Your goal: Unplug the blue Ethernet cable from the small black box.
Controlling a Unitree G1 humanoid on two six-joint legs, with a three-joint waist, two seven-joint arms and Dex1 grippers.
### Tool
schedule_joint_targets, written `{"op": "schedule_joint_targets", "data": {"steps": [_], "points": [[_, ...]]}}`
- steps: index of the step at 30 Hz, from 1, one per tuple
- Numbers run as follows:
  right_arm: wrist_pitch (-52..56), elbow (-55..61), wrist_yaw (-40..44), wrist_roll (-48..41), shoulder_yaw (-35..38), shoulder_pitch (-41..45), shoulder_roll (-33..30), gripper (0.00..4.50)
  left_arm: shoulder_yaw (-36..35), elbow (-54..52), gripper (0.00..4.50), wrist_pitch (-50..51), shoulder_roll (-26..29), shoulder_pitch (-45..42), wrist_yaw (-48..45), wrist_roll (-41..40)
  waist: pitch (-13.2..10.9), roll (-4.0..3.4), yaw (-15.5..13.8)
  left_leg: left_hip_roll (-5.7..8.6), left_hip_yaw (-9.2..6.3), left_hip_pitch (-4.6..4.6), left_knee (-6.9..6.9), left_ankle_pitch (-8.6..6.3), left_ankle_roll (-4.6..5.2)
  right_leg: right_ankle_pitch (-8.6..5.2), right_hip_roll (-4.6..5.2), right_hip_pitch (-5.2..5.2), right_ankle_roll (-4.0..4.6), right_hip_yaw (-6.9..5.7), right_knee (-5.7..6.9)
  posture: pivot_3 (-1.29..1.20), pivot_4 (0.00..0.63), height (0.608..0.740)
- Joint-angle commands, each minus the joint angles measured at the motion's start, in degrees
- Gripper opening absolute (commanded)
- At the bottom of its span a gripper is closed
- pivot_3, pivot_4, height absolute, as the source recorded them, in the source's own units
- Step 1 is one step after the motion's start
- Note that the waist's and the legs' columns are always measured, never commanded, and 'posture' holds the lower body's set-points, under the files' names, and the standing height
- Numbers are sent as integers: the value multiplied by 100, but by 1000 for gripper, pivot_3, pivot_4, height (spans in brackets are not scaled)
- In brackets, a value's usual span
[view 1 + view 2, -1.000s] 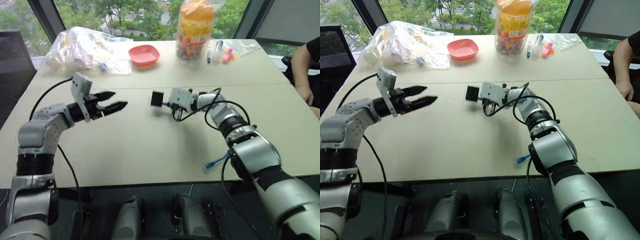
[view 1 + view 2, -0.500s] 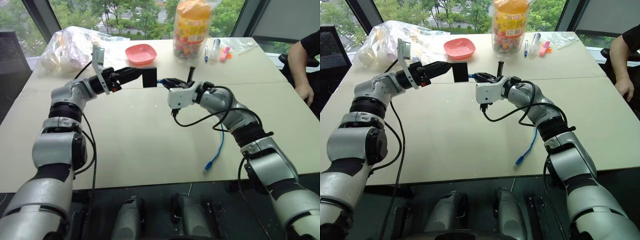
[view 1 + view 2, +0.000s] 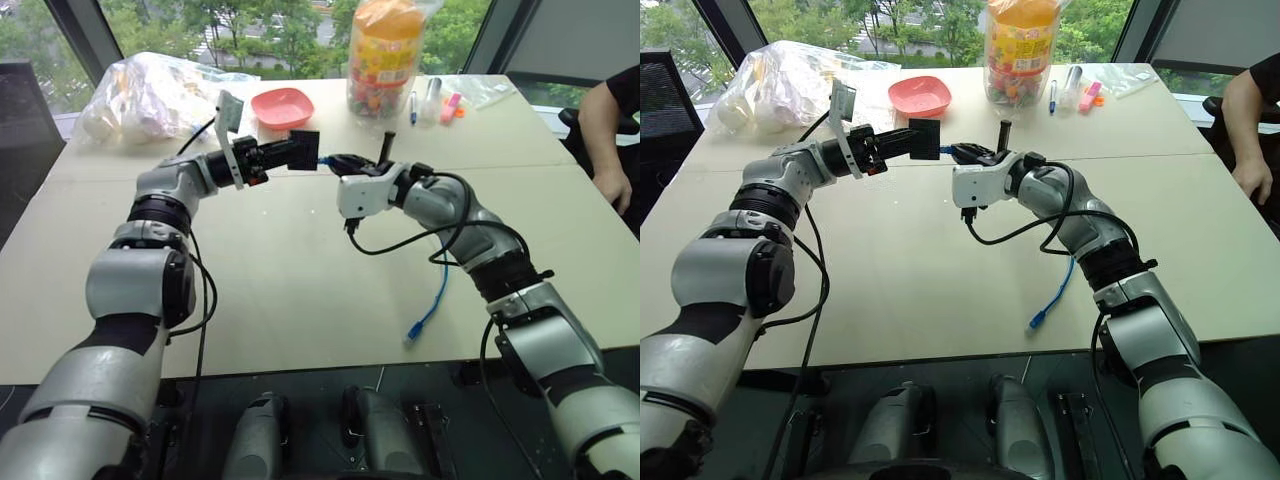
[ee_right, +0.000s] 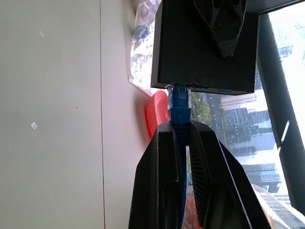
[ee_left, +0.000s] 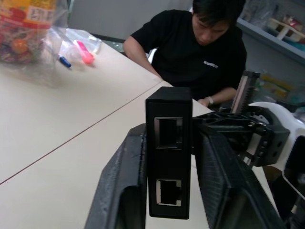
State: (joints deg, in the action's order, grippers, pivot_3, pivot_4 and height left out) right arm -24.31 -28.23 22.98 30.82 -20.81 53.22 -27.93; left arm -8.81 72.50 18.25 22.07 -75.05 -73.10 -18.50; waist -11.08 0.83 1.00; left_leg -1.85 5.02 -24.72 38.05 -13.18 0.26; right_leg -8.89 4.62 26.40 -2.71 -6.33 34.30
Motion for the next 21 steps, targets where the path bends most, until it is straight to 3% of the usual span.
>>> {"op": "schedule_joint_targets", "data": {"steps": [1, 2, 6, 8, 10, 14, 17, 21], "points": [[-54, 404, 42, -95, 86, 33, 13, 0, -151, -58, 499, -81, 72, -119, 70, 64, 0, 0, 1, 0, 0, 0, 0, 0, 0, 0, 0, 0, 0, 0, 0, 0, 150, 740], [-39, 419, 102, -201, 118, -5, 34, 0, -168, -62, 499, -80, 73, -112, 97, 74, 0, 0, 0, 0, -1, 0, 0, 0, 0, 0, 0, 0, 0, 0, 0, 0, 150, 740], [806, 733, 473, -1088, 662, -595, 150, 1698, -397, -95, 499, 59, 82, -22, 154, -56, 0, 0, -3, -1, -6, 0, 0, 0, 0, 0, -1, -3, 0, 0, 0, 0, 150, 740], [2206, 1477, 916, -2430, 1269, -1237, 527, 2714, -623, -114, 499, 315, 118, 27, 108, -246, 2, 3, -24, 0, -7, 0, 1, 0, 0, 1, 0, -5, 1, -1, 0, 0, 150, 740], [3583, 2424, 1161, -4011, 1839, -1790, 1042, 2714, -868, -161, 499, 624, 142, 68, -4, -465, 2, 3, -25, -3, -17, 0, 3, 0, 1, 4, 0, -7, 6, -3, 3, 0, 150, 740], [5903, 3759, 693, -7029, 2830, -2323, 2153, 2714, -1210, -559, 499, 1674, 155, 173, -689, -1000, 0, 1, 7, -10, -32, -1, 5, 0, 1, 14, 0, -1, 22, -2, 12, 0, 150, 740], [6484, 4051, 177, -7859, 3092, -2409, 2607, 2714, -1132, -1058, 499, 2184, 50, 406, -905, -1150, 0, 1, -8, -22, -39, 9, 10, 0, 0, 15, -1, -9, 25, -3, 17, 0, 150, 740], [6520, 4191, -307, -8195, 3142, -2343, 3008, 2714, -935, -1977, 499, 2744, -151, 862, -912, -1340, 2, -1, -23, -26, -39, 23, 10, -1, -1, 14, 1, -23, 26, -2, 10, 0, 150, 740]]}}
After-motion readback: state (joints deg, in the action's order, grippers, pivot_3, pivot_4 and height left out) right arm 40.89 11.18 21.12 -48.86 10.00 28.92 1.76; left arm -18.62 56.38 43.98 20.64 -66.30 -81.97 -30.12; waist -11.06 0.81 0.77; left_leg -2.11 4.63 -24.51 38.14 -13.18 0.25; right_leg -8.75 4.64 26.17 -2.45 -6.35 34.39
